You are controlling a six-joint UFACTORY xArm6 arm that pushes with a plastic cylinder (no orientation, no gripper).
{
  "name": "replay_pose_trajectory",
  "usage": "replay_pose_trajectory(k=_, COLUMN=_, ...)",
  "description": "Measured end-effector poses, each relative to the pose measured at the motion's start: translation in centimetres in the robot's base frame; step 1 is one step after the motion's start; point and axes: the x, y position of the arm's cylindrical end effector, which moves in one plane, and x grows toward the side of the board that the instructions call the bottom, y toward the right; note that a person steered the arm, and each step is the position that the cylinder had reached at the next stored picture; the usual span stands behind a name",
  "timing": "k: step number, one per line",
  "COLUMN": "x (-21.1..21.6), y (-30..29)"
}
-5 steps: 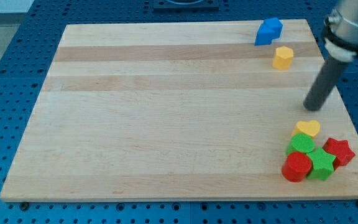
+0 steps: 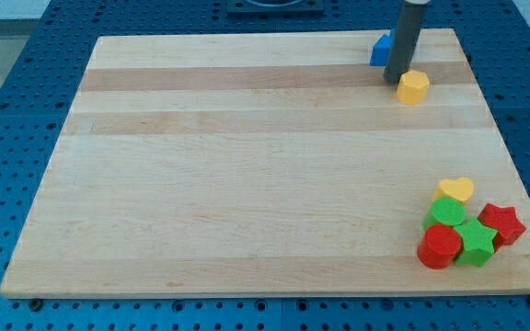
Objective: Move the yellow hexagon towards the group of blocks
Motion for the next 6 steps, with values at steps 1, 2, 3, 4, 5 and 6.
replay_pose_trajectory(k=1, x=2.0, y=0.8)
replay_pose_trajectory(k=2, x=3.1, y=4.1)
replay_pose_trajectory(k=3, x=2.9, y=4.7)
replay_pose_trajectory(k=4, x=2.5, y=4.7)
replay_pose_trajectory(k=5, x=0.0, y=5.1)
replay_pose_trajectory(k=6, x=0.7, y=6.6)
